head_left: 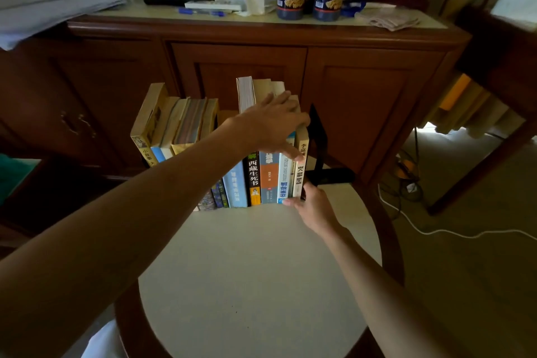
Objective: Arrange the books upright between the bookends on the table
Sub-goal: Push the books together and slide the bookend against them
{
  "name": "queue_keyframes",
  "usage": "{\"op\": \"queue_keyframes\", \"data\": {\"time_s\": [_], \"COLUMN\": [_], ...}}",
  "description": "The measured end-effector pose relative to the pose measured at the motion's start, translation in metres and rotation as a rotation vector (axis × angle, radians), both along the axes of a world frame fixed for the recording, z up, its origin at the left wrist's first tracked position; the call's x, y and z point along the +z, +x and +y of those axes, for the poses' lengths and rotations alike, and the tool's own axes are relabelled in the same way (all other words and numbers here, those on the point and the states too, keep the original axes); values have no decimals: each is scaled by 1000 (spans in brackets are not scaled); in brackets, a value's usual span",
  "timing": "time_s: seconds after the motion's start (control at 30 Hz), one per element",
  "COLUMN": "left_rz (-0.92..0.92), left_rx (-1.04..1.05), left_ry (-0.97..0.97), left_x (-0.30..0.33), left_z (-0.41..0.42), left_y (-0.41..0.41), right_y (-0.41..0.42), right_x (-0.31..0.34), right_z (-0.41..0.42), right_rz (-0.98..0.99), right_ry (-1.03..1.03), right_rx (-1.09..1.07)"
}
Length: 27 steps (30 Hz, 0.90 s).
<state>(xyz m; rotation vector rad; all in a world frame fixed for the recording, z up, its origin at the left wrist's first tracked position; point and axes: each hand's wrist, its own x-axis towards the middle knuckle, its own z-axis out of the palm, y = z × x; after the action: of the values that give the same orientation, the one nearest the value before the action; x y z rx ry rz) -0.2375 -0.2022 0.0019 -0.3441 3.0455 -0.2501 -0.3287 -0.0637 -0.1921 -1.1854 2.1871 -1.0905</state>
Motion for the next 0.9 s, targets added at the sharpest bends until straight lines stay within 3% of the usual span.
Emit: {"op": "queue_keyframes", "data": {"time_s": [0.9], "left_rz": [8], "left_rx": [21], "left_ry": [5], "left_x": [-1], "left_z": [1], "left_y": [2], "right_y": [-2], "right_x": [-17], "right_z": [-3], "right_rz": [104], "right_ry": [-27], "right_rx": [-20]}}
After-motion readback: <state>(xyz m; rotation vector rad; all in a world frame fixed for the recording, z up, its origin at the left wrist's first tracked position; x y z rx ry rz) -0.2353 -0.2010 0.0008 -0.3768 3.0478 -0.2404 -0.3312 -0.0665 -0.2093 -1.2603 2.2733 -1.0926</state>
